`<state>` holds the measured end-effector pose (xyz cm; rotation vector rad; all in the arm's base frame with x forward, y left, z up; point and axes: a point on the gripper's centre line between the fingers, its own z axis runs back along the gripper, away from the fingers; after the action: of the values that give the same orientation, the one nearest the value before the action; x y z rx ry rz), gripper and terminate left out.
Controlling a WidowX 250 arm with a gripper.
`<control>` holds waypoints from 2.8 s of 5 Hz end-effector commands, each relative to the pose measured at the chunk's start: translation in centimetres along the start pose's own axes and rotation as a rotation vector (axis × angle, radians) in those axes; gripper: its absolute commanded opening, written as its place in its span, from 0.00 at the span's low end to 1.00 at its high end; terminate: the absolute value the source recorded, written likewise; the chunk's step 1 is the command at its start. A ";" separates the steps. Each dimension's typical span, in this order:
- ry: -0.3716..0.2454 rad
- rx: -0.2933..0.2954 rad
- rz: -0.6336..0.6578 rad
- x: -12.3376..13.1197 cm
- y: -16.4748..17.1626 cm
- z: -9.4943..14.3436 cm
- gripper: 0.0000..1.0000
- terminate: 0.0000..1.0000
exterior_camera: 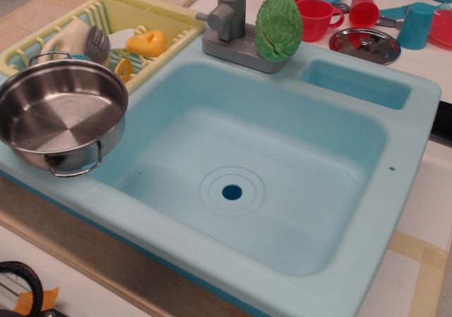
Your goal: Put green squash into pot or pan
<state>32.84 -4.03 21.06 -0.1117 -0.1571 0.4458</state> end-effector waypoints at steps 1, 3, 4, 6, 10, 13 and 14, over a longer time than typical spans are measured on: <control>0.000 0.000 0.000 0.0 0.0 0.0 1.00 0.00; -0.001 0.026 0.054 0.7 0.1 -0.8 1.00 0.00; -0.003 0.006 0.064 1.2 0.9 -1.5 1.00 0.00; 0.037 -0.013 0.094 1.8 1.9 -3.3 1.00 0.00; 0.115 -0.072 0.137 1.6 3.3 -6.6 0.00 0.00; 0.002 -0.024 0.187 -2.7 3.1 -2.2 0.00 0.00; -0.014 -0.035 0.296 -4.4 4.6 -1.5 0.00 0.00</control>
<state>25.96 -1.33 17.49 -0.1867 -0.1452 0.8063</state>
